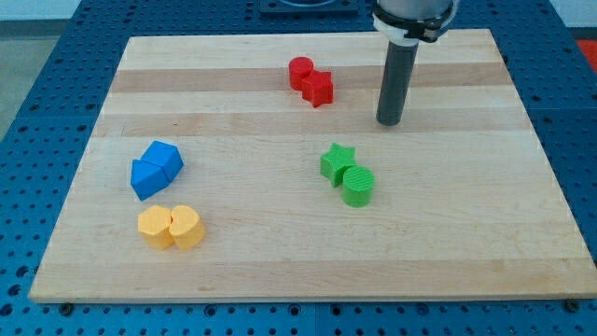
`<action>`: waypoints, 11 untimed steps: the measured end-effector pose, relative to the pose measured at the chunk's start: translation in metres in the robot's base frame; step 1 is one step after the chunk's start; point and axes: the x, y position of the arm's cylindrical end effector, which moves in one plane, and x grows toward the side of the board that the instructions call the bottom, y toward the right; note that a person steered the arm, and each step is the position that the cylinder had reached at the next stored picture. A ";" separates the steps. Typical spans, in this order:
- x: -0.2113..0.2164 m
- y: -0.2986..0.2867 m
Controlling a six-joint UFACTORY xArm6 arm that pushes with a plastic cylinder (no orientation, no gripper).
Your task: Point your arm at the red circle
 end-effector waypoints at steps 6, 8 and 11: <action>-0.106 -0.040; -0.106 -0.075; -0.107 -0.093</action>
